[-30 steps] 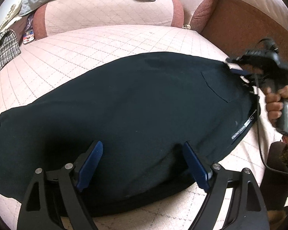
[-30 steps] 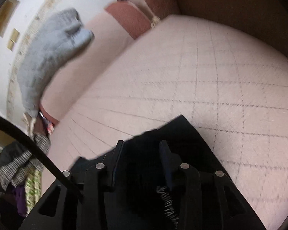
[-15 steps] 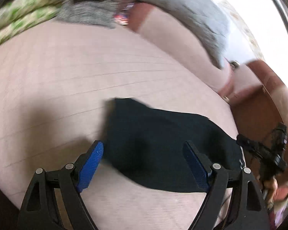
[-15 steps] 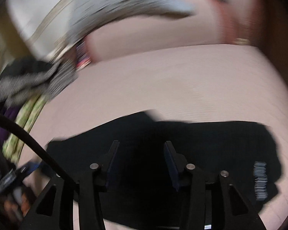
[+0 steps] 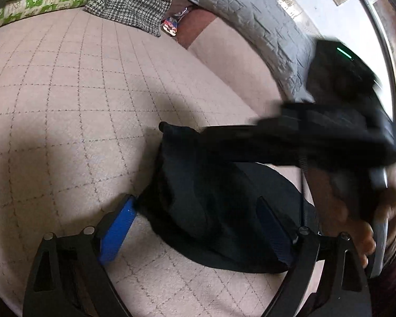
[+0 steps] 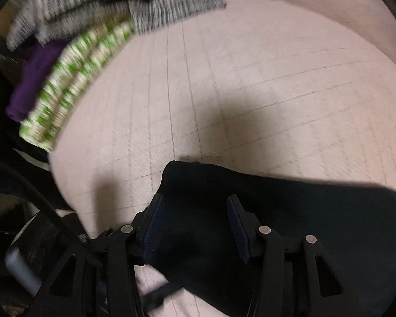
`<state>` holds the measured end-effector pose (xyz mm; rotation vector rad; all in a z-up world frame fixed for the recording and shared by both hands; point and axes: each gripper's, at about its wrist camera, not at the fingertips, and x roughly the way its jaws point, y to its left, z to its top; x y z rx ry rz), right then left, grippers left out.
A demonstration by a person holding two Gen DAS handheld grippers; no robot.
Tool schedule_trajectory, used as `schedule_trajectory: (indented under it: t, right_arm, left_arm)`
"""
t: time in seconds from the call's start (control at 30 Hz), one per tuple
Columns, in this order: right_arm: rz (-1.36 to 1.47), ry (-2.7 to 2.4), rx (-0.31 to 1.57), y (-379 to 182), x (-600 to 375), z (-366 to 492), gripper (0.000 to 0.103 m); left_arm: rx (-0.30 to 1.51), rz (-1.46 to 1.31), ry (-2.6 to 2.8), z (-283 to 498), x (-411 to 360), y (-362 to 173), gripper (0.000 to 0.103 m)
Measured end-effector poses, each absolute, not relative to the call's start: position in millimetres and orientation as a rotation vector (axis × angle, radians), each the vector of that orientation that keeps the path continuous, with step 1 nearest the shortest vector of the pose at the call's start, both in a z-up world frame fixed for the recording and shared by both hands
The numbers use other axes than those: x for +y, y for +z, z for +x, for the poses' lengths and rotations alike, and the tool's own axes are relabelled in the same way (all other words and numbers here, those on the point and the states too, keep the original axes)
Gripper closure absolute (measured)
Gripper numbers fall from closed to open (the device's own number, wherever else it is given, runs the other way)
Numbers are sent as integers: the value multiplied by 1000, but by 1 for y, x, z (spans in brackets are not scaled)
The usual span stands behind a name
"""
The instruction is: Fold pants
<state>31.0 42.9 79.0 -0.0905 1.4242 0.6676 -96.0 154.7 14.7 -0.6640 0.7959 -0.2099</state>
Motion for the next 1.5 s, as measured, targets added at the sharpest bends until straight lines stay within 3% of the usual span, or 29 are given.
schedule_trajectory:
  t: [0.07, 0.17, 0.3, 0.43, 0.5, 0.53, 0.57, 0.6, 0.63, 0.67, 0.77, 1.07, 1.5]
  right_arm:
    - [-193, 629, 1472, 68, 69, 37, 49]
    - [-345, 586, 1537, 52, 103, 39, 31]
    - [-554, 579, 1589, 33, 127, 35, 17]
    - [-607, 612, 1639, 24, 134, 37, 14]
    - [-630, 609, 1640, 21, 138, 39, 23]
    - [-647, 603, 1628, 22, 138, 40, 29]
    - [-663, 592, 1611, 24, 136, 40, 44]
    - [-688, 589, 1594, 26, 137, 41, 53]
    - [-724, 576, 1572, 29, 140, 41, 79]
    - [-743, 556, 1561, 31, 134, 42, 84]
    - [-657, 568, 1538, 42, 114, 45, 87]
    - [-315, 563, 1428, 86, 19, 52, 87]
    - [49, 369, 1407, 72, -149, 58, 87]
  left_arm:
    - [781, -660, -194, -102, 154, 14, 12]
    - [752, -641, -155, -108, 149, 15, 12]
    - [735, -661, -137, -109, 150, 13, 12]
    - [738, -654, -123, -107, 146, 14, 11]
    - [757, -668, -122, -103, 144, 15, 11]
    - [769, -671, -135, -102, 142, 16, 16]
    - [783, -683, -162, -100, 141, 16, 51]
    - [838, -737, -233, -92, 139, 10, 75]
    - [889, -777, -264, -87, 138, 3, 89]
    - [914, -820, -276, -85, 138, -3, 89]
    - [911, -836, -292, -87, 136, 1, 89]
    - [928, -778, -399, -72, 84, 36, 89]
    - [1074, -585, -533, -33, -61, 35, 89]
